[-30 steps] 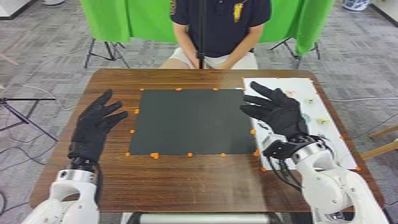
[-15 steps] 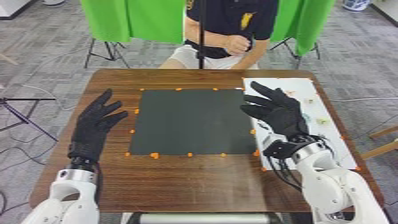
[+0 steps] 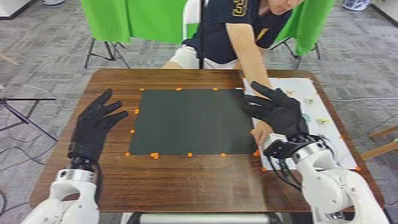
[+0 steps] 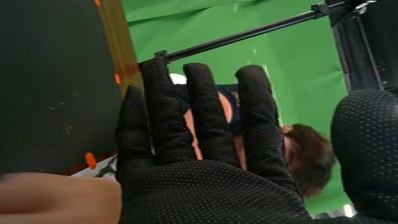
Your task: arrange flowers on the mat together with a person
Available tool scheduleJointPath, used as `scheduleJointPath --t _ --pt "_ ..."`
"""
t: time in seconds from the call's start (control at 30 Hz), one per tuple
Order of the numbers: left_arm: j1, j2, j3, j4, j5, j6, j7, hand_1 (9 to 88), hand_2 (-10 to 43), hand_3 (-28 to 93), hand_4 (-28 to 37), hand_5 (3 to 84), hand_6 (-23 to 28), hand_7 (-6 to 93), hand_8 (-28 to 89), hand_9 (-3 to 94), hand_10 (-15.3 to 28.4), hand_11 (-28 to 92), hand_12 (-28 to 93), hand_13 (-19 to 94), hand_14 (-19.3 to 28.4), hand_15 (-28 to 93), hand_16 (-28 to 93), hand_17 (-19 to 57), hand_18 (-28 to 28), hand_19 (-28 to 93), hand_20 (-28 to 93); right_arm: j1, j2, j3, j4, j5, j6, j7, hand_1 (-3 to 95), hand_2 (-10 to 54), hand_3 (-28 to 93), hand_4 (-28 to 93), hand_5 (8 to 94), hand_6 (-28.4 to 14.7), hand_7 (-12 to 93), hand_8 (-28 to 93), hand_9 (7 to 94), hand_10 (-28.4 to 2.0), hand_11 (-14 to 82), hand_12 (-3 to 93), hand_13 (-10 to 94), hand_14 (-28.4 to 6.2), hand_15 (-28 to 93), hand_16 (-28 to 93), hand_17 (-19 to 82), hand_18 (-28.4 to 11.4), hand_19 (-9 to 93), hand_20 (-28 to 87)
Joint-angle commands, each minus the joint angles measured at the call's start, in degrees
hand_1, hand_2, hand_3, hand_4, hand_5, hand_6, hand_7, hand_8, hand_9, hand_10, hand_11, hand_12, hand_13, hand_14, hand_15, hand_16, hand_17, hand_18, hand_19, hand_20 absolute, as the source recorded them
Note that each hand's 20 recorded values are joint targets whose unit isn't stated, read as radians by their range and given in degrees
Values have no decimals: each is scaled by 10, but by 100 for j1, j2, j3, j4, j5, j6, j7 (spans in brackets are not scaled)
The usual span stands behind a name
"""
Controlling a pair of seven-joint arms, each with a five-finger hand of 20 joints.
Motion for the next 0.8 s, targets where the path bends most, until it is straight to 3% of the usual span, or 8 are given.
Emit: scheduleJointPath --t 0.03,0.63,0.8 --pt "73 -10 11 -3 -30 59 -43 231 75 785 -283 330 50 129 -107 331 171 245 69 270 247 492 -94 -84 223 466 146 -57 -9 13 -42 -7 28 5 112 116 798 -280 435 33 124 -118 465 -149 90 139 364 -192 261 153 29 -186 426 172" --pt "111 -129 -50 -21 76 9 -176 232 76 787 -283 333 52 131 -107 333 173 244 69 272 250 493 -94 -84 224 468 147 -90 -18 21 -52 -2 27 65 113 116 801 -280 435 34 126 -119 467 -148 91 140 365 -193 263 155 30 -185 423 172" --pt "84 -81 -19 -11 32 29 -118 233 76 787 -283 333 51 132 -107 334 173 244 70 272 252 493 -95 -85 224 468 147 -70 -13 19 -45 -1 30 32 112 116 801 -280 435 34 127 -119 466 -148 91 140 365 -192 262 155 30 -185 423 172"
